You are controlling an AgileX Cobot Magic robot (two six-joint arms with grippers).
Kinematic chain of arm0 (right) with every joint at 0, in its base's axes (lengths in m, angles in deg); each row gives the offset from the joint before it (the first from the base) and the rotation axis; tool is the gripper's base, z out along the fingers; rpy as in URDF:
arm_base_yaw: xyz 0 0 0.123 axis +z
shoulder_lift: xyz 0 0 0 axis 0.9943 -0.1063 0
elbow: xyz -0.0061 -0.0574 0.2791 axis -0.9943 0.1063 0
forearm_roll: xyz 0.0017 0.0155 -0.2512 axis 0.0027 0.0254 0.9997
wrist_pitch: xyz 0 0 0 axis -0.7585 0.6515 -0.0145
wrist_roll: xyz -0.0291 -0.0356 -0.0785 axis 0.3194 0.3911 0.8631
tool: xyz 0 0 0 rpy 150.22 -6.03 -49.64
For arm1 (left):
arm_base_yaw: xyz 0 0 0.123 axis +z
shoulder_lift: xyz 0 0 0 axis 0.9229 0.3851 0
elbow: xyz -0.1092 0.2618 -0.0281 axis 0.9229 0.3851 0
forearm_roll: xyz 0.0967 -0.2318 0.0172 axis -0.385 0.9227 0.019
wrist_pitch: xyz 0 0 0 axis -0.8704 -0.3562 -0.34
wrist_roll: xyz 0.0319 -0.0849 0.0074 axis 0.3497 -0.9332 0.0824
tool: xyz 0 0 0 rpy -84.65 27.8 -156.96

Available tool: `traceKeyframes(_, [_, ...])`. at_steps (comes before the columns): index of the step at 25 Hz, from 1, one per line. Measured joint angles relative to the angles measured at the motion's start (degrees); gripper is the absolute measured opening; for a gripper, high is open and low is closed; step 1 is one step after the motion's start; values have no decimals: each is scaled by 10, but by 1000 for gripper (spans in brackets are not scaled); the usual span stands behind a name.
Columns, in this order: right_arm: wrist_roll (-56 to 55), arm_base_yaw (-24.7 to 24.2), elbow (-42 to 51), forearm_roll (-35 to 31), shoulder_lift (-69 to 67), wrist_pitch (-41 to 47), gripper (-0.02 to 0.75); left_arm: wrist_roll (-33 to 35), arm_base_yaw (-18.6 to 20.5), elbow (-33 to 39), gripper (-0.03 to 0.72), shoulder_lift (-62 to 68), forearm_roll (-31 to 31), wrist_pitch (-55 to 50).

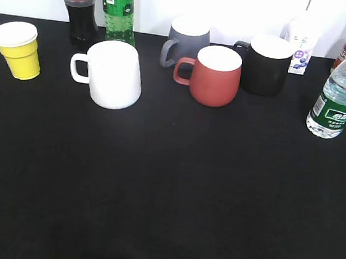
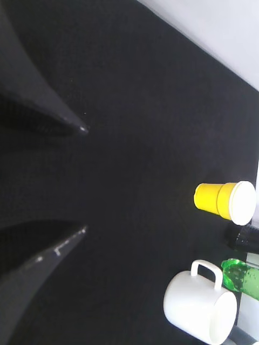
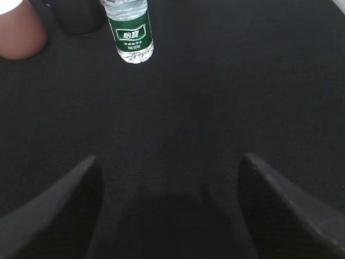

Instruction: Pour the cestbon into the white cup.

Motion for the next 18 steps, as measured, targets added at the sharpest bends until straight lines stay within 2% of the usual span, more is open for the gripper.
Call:
traceKeyframes(12, [0, 0, 0, 0, 0, 0, 591, 0, 0, -11, 384, 6, 0, 13])
traceKeyframes(15, [0, 0, 0, 0, 0, 0, 591, 34, 0, -61, 384, 98, -17, 148])
traceKeyframes(18, [0, 0, 0, 0, 0, 0, 591, 67, 0, -71, 384, 248, -19, 392])
